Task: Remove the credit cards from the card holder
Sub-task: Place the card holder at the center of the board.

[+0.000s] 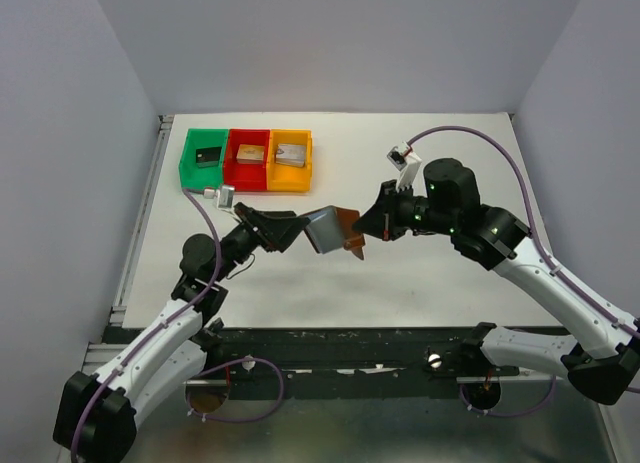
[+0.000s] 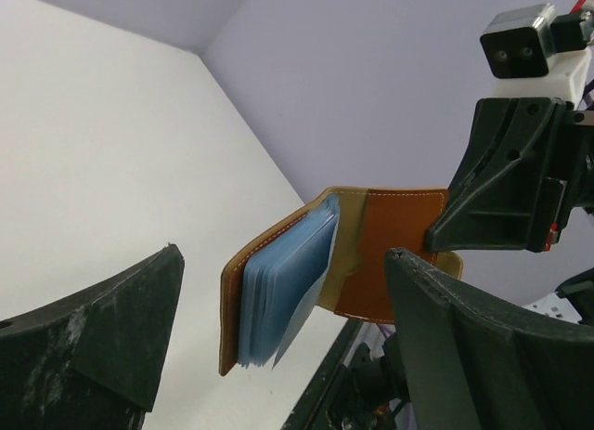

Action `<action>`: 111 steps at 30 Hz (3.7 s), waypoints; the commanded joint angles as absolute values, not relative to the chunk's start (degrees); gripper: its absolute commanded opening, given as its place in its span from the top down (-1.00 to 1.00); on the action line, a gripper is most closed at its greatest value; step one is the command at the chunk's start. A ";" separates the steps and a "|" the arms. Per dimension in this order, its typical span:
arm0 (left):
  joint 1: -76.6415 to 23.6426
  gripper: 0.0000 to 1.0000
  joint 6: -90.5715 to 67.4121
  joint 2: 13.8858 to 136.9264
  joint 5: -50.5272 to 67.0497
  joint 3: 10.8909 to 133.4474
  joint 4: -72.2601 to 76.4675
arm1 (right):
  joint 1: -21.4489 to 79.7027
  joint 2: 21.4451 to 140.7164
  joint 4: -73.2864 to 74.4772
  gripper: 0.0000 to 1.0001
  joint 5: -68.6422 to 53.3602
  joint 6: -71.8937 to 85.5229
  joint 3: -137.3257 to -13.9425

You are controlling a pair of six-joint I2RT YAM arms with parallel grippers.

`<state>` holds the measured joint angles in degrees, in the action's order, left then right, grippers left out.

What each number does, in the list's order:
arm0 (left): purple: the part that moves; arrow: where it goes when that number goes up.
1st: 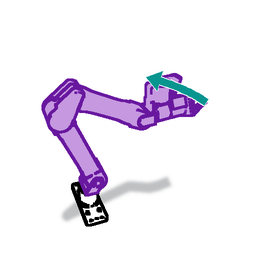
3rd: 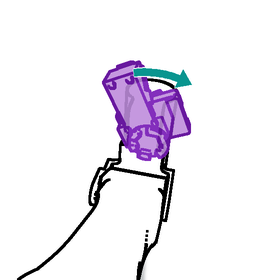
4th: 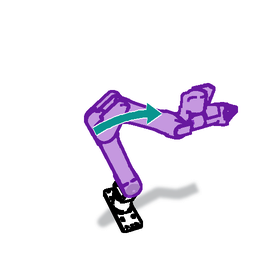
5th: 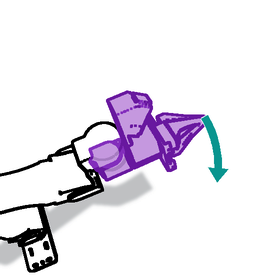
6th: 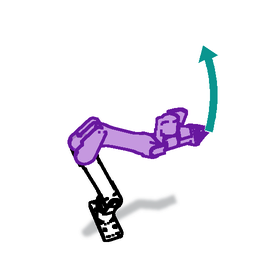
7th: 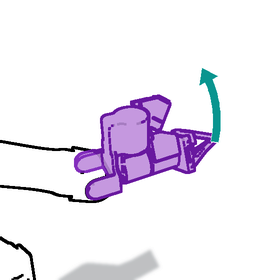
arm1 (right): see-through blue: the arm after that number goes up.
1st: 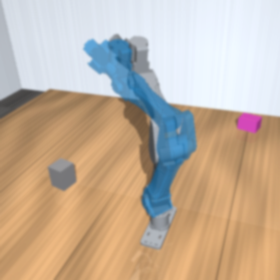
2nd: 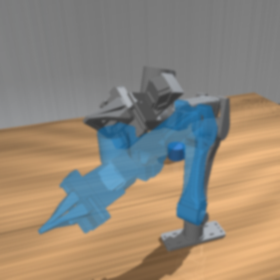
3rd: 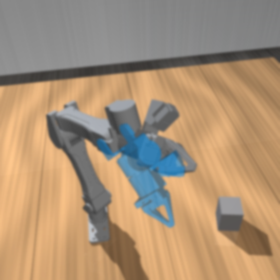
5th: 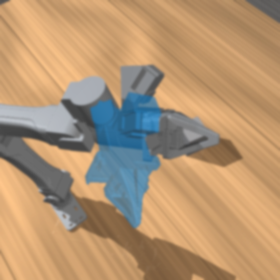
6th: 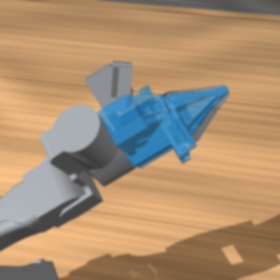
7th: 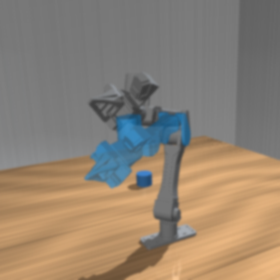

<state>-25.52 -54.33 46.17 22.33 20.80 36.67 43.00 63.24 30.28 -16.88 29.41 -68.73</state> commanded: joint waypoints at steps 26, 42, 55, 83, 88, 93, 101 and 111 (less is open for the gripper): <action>-24.08 -0.82 -57.56 42.45 31.46 11.95 67.74 | 36.74 58.10 8.53 0.99 -40.34 42.45 -62.23; -23.38 0.08 -58.80 43.16 34.89 11.51 72.34 | 33.31 58.18 3.08 0.99 -42.80 46.58 -58.62; -23.38 0.79 -55.90 42.89 36.91 13.79 66.81 | 33.31 59.06 2.02 0.99 -44.30 46.23 -58.36; -38.58 1.00 -39.29 47.72 7.30 50.62 -13.10 | 33.40 56.78 29.71 -0.91 -19.42 25.84 -65.92; -40.43 1.00 -39.99 48.43 6.68 50.89 -11.08 | 34.62 58.18 30.06 -0.97 -19.69 25.66 -66.45; -41.83 1.00 -39.99 49.39 6.50 51.77 -10.81 | 37.00 60.38 31.02 -0.99 -16.88 24.79 -67.67; -42.63 1.00 -40.87 49.13 6.85 50.28 -9.05 | 38.76 63.10 32.78 -0.99 -11.79 23.30 -67.94; -42.63 1.00 -41.92 46.85 6.07 46.15 -8.26 | 38.76 64.69 34.98 -0.59 1.65 19.34 -63.11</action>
<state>-42.26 -40.62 48.53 7.75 48.31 -10.26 38.41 63.53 32.84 -6.26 21.58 -65.69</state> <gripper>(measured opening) 0.052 0.816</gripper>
